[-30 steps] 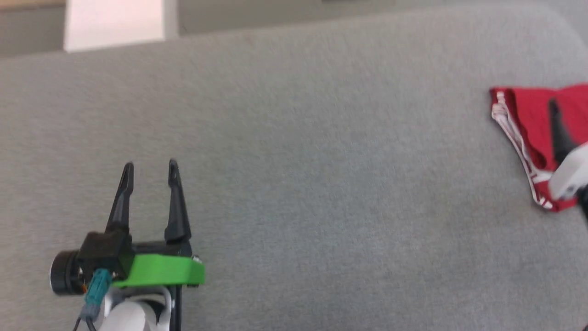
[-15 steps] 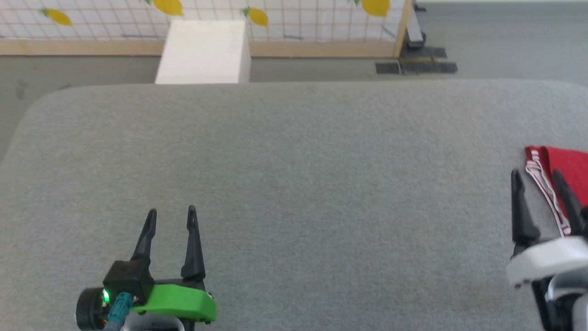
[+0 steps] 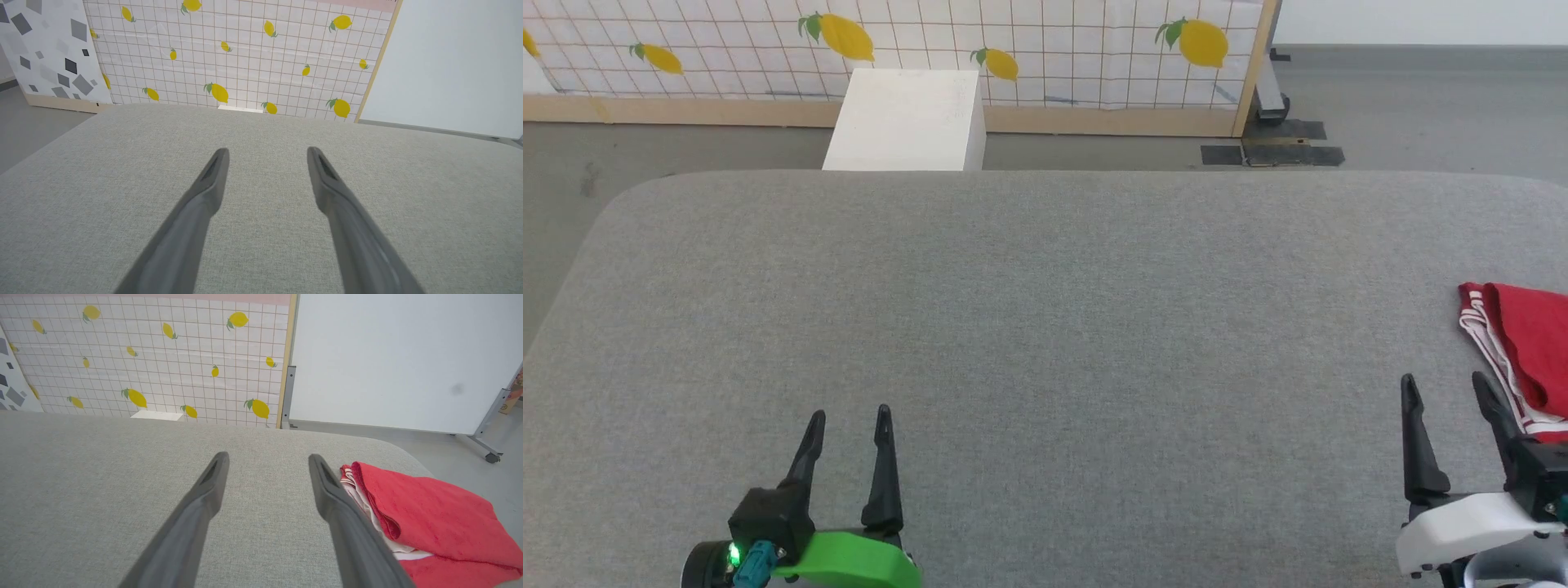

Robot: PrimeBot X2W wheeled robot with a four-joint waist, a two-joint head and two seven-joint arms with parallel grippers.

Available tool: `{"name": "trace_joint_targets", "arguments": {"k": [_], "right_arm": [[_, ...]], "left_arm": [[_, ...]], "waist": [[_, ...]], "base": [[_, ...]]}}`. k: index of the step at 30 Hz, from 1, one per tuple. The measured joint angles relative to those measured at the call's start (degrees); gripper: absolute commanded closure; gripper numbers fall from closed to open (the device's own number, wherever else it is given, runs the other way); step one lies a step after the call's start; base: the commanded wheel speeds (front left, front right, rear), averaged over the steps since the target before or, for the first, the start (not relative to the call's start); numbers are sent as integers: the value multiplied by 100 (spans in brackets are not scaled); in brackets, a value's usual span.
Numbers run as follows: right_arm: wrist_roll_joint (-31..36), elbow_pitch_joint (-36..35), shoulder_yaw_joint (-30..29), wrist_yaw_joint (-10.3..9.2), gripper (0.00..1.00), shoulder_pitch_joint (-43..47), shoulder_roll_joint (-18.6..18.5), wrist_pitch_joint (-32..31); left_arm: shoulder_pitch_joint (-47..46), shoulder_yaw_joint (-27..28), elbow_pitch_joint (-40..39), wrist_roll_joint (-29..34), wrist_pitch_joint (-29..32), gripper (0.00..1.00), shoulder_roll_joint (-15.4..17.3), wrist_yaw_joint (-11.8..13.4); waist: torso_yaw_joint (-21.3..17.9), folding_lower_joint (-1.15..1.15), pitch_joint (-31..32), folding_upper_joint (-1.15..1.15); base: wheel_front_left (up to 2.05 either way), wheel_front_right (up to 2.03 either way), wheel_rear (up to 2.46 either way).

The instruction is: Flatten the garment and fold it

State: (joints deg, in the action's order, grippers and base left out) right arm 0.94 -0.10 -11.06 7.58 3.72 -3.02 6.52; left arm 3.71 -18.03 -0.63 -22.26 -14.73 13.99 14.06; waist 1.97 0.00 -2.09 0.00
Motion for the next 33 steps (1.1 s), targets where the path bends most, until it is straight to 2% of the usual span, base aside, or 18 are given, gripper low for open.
{"name": "trace_joint_targets", "arguments": {"k": [1,13,33], "right_arm": [[1,24,19,0,100,-1,0,3],[2,24,42,1,100,-3,1,-22],[1,24,213,1,100,-14,1,-125]], "left_arm": [[4,10,13,10,1,100,1,-23],[0,71,13,15,56,100,-8,-48],[-19,348,13,375,305,100,-189,-287]], "waist": [[-6,0,8,0],[-18,0,21,0],[-48,0,53,0]], "base": [[0,0,0],[0,0,0],[0,0,0]]}}
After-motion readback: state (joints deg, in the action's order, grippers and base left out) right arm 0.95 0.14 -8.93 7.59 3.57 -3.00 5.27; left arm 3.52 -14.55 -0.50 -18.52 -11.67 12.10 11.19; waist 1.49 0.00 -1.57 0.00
